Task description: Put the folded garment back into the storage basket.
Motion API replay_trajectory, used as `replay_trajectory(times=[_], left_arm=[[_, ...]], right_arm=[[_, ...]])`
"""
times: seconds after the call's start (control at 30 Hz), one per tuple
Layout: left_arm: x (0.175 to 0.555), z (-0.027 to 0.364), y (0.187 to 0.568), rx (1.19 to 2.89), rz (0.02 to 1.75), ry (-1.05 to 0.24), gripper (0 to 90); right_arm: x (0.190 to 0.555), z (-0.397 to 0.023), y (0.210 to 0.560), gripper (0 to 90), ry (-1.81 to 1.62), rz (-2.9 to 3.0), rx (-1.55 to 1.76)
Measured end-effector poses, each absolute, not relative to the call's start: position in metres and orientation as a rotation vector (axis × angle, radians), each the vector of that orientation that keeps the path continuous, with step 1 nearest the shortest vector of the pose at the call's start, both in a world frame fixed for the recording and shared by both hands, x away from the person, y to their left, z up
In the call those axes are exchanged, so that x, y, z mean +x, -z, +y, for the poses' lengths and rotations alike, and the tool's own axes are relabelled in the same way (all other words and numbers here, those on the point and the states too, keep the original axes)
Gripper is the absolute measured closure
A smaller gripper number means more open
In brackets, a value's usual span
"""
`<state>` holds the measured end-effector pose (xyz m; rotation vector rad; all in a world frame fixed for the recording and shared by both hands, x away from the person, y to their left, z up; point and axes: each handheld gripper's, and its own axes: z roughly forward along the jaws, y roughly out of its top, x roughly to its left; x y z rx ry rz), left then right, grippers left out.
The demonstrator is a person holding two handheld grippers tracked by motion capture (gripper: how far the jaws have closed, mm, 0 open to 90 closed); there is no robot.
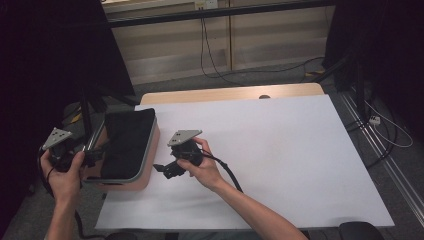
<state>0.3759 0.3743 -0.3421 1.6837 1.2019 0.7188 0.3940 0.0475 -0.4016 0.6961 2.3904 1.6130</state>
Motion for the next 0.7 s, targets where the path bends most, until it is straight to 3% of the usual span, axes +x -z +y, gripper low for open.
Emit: replay_trajectory(times=[0.2, 0.7], left_arm=[[0.363, 0.366, 0.344, 1.645, 1.168, -0.687, 7.7], [0.328, 0.330, 0.344, 1.729, 1.106, -0.685, 6.8]], right_arm=[[0.390, 0.034, 0.402, 9.6, -1.604, 2.363, 0.725], [0.372, -0.017, 0.403, 9.4, -1.545, 2.275, 0.794]])
